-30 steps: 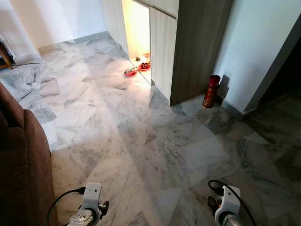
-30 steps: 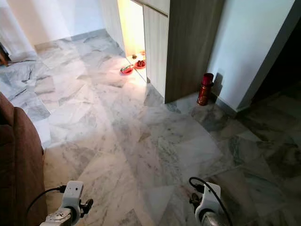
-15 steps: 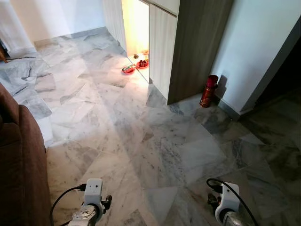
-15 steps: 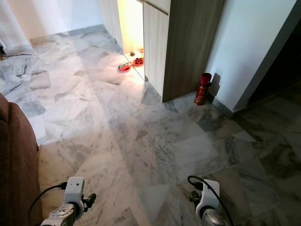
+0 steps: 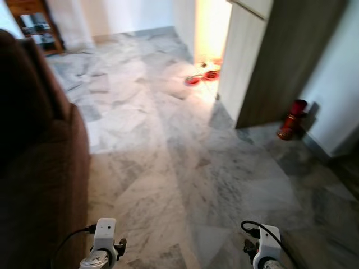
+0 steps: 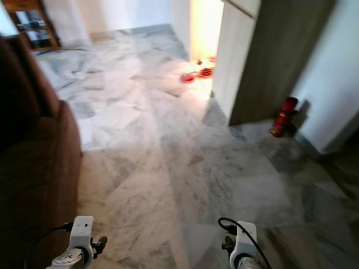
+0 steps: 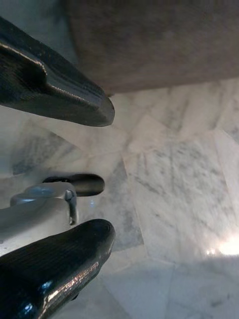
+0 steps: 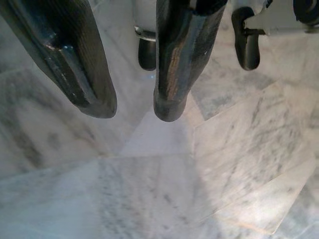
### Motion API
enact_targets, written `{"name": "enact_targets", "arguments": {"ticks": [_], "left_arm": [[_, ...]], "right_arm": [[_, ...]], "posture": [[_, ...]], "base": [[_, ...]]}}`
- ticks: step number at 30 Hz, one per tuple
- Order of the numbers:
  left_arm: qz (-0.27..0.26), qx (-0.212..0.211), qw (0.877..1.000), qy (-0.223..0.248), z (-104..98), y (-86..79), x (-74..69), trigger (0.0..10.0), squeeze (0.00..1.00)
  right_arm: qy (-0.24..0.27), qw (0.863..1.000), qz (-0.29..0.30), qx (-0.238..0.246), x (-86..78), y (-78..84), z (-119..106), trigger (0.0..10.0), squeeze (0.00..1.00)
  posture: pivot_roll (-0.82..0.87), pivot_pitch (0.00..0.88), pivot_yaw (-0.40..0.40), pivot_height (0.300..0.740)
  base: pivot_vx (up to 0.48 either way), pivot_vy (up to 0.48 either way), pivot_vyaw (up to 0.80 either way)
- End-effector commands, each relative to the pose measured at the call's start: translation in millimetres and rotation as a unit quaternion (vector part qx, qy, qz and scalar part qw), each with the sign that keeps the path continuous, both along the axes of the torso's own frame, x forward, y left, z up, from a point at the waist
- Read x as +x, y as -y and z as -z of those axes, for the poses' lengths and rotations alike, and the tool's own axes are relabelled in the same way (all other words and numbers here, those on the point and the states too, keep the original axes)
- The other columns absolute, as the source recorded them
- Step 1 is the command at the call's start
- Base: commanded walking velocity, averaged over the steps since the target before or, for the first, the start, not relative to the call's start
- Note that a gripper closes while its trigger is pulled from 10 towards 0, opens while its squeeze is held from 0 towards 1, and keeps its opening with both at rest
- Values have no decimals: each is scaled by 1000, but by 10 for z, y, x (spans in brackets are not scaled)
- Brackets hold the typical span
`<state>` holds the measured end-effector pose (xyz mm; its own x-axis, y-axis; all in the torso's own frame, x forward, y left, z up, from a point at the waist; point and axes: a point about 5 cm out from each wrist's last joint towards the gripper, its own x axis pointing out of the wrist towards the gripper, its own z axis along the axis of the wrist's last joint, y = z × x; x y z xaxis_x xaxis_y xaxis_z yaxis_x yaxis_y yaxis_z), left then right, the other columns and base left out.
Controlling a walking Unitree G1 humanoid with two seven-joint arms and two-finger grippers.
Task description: Move the pillow to the sofa from floor
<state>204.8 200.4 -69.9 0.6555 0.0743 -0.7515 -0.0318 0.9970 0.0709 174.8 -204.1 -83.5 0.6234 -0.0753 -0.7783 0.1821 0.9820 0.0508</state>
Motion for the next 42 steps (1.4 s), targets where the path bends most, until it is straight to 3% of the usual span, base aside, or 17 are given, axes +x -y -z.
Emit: {"name": "enact_targets", "arguments": {"ticks": [1,25,35,42], "left_arm": [[6,8,1000,-19,41,-13,-71,10000,0],[15,14,1000,-21,49,43,-66,10000,0],[-3,11,1000,-26,53,15,-78,10000,0],[-9,3,999,-31,81,86,-109,10000,0]], "right_arm": [[-2,1000,-7,-1,-25,-20,13,10000,0],[-20,1000,-8,1,-137,8,59,10000,0],[-25,1000,9,8,-184,83,67,10000,0],[-27,1000,15,0,-216,259,41,10000,0]], "posture": [[-49,0,13,740],[-47,0,3,740],[-47,0,0,740],[-54,0,-26,740]], "base": [[0,0,800],[0,0,800],[0,0,0],[0,341,0]]}}
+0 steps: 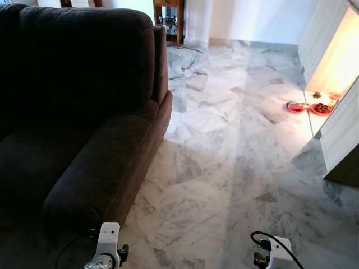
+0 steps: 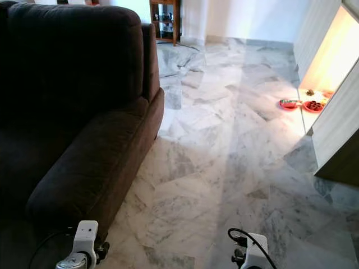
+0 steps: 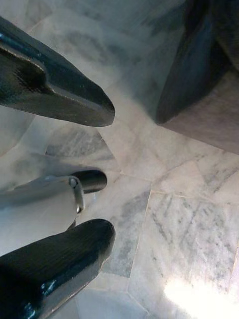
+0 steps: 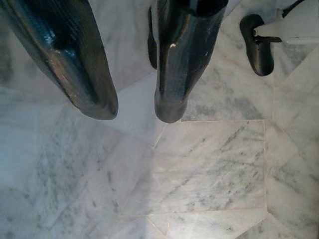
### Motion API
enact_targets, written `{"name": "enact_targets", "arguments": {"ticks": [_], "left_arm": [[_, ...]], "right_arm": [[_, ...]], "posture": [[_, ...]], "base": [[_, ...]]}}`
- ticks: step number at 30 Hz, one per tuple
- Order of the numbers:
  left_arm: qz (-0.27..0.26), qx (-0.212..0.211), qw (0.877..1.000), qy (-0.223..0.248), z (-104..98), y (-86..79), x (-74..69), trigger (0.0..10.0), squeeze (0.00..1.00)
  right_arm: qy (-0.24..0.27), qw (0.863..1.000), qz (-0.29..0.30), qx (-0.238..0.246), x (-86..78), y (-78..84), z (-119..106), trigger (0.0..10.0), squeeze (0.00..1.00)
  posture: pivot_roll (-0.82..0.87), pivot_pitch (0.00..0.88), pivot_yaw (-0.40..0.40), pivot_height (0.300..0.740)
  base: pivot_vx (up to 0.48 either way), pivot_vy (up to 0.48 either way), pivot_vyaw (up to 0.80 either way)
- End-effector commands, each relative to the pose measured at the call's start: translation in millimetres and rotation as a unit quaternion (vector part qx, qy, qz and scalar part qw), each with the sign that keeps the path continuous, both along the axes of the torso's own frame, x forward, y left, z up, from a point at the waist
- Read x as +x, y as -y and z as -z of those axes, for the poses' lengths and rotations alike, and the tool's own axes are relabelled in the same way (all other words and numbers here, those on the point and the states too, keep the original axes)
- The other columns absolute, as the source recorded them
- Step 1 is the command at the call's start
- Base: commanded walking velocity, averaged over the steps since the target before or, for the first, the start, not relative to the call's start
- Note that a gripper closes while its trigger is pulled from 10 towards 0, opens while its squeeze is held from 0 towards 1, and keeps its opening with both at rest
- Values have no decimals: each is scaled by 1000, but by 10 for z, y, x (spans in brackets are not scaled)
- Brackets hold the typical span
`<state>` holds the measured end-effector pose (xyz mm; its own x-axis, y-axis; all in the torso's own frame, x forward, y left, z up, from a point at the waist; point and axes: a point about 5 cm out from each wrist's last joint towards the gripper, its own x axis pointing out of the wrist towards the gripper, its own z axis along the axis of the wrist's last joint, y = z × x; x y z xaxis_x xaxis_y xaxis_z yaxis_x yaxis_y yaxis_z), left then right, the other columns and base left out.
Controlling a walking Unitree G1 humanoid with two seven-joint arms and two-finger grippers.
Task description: Move the pillow to the sofa from floor
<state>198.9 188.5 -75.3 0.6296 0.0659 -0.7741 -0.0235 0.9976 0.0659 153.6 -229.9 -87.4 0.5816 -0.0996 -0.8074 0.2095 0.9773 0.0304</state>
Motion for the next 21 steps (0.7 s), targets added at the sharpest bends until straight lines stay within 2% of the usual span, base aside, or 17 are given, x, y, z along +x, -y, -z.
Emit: {"name": "enact_targets", "arguments": {"ticks": [1,6,10,15,18,21], "left_arm": [[-12,4,1000,-14,32,-22,-58,10000,0],[-4,-4,1000,-25,73,79,-112,10000,0],[10,-11,1000,-26,85,174,-121,10000,0],[14,-15,999,-28,98,263,-136,10000,0],[37,-12,999,-33,111,303,-157,10000,0],[59,-7,998,-31,102,324,-139,10000,0]], "right_arm": [[-2,1000,-1,3,-2,12,-1,10000,0],[20,1000,3,3,87,57,-54,10000,0],[16,1000,-7,-11,121,69,-68,10000,0],[8,1000,-6,-19,91,76,-54,10000,0],[10,1000,-5,-27,75,90,-54,10000,0],[12,999,15,-28,25,185,-62,10000,0]], "posture": [[-59,0,-27,740],[-91,0,-30,740],[-86,0,-42,740],[-74,0,-28,740],[-72,0,14,740],[-53,0,43,740]], "base": [[0,349,0],[0,351,0],[0,352,0],[0,352,0],[0,351,0],[0,352,192]]}}
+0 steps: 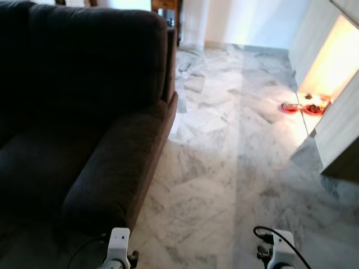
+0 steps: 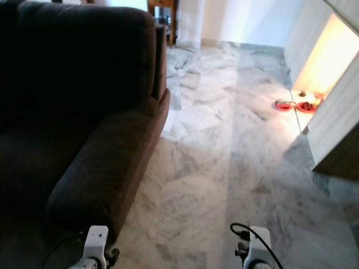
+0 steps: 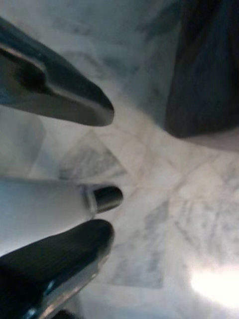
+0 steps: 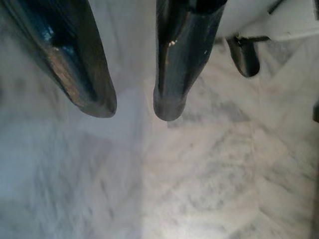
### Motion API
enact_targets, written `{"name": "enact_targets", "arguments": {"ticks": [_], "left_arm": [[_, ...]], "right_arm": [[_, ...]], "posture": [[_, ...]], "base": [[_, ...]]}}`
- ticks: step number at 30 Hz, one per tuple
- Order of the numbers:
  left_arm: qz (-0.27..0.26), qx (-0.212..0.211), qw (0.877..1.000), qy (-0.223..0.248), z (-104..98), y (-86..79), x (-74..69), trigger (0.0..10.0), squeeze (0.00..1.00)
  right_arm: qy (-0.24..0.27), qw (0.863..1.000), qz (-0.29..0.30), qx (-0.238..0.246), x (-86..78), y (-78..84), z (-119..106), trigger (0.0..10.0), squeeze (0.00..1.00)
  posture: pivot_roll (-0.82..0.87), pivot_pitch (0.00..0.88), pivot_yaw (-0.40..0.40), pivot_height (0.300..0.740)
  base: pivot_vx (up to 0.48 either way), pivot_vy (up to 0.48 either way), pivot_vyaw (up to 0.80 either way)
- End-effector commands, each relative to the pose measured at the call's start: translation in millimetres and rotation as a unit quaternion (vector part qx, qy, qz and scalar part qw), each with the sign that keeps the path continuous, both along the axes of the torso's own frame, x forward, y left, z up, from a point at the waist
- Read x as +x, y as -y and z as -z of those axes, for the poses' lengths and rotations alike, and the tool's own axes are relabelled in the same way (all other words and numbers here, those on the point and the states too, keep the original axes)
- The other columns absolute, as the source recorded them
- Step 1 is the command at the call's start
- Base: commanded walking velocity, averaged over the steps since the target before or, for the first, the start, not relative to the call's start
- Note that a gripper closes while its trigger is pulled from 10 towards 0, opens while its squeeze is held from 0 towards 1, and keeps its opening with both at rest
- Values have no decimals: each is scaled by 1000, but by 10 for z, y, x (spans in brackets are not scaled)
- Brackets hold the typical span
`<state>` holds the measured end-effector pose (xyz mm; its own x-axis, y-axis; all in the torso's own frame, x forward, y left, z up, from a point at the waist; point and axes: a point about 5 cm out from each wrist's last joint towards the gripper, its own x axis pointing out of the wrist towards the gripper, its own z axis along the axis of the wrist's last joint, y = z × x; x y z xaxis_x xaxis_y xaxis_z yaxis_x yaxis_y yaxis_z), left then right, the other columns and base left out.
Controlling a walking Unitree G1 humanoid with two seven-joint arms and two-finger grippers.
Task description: Move the pillow to the sofa from floor
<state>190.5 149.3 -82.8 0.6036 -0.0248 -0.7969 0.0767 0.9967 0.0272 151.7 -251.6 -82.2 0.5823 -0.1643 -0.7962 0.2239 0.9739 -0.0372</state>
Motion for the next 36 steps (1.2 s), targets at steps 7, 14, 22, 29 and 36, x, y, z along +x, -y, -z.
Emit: {"name": "enact_targets", "arguments": {"ticks": [7,14,22,29,36], "left_arm": [[0,29,999,21,-103,-256,168,10000,0],[-62,32,997,21,-98,-400,130,10000,0],[-45,39,998,14,-58,-410,45,10000,0],[-58,33,998,10,-23,-344,-13,10000,0],[2,37,999,8,-14,-282,-23,10000,0]], "right_arm": [[7,1000,-24,19,80,-93,-8,10000,0],[9,1000,-10,24,76,-87,-7,10000,0],[2,999,9,35,67,-292,54,10000,0],[-14,1000,-12,23,-31,-220,75,10000,0],[-12,1000,7,22,-34,-177,67,10000,0]], "posture": [[-20,0,-12,740],[-22,0,-21,740],[22,0,-19,740],[43,0,-46,740],[76,0,-21,740]], "base": [[0,350,457],[0,350,0],[0,352,0],[0,352,0],[0,352,0]]}}
